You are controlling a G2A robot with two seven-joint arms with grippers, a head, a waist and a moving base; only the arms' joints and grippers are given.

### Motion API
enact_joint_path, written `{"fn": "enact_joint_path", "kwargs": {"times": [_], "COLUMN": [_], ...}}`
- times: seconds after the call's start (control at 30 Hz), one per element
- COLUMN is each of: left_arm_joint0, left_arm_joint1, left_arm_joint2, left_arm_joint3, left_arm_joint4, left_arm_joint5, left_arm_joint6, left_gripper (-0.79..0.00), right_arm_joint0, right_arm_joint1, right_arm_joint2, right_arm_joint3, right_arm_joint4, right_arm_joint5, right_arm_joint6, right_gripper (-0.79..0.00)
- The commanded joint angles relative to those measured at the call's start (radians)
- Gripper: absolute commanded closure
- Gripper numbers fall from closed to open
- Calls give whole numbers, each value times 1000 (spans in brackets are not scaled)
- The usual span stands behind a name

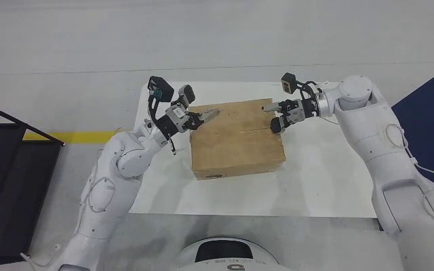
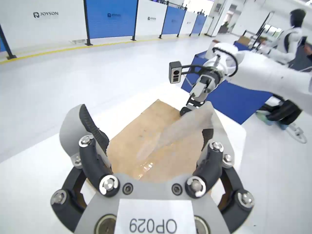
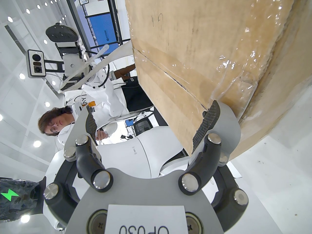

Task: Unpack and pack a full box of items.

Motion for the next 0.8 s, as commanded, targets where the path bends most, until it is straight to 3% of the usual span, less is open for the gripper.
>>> {"fn": "enact_joint_path", "kwargs": {"times": [0.0, 0.23, 0.33, 0.57, 0.77], "left_arm_joint0": [-13, -34, -42, -73, -53], "left_arm_joint1": [0, -1, 1, 1, 3], "left_arm_joint2": [2, 9, 6, 6, 3], "left_arm_joint3": [16, 54, 62, -7, -36], "left_arm_joint4": [-59, -322, -361, -319, -245], "left_arm_joint5": [-14, -87, -93, -21, 56], "left_arm_joint6": [-21, -61, -82, -62, -50], "left_gripper": [-785, -785, -785, -785, -785], "right_arm_joint0": [0, 0, 0, 0, 0], "right_arm_joint1": [0, 0, 0, 0, 0], "right_arm_joint2": [0, 0, 0, 0, 0], "right_arm_joint3": [0, 0, 0, 0, 0], "right_arm_joint4": [0, 0, 0, 0, 0], "right_arm_joint5": [0, 0, 0, 0, 0], "right_arm_joint6": [0, 0, 0, 0, 0], "right_gripper": [-785, -785, -785, -785, -785]}}
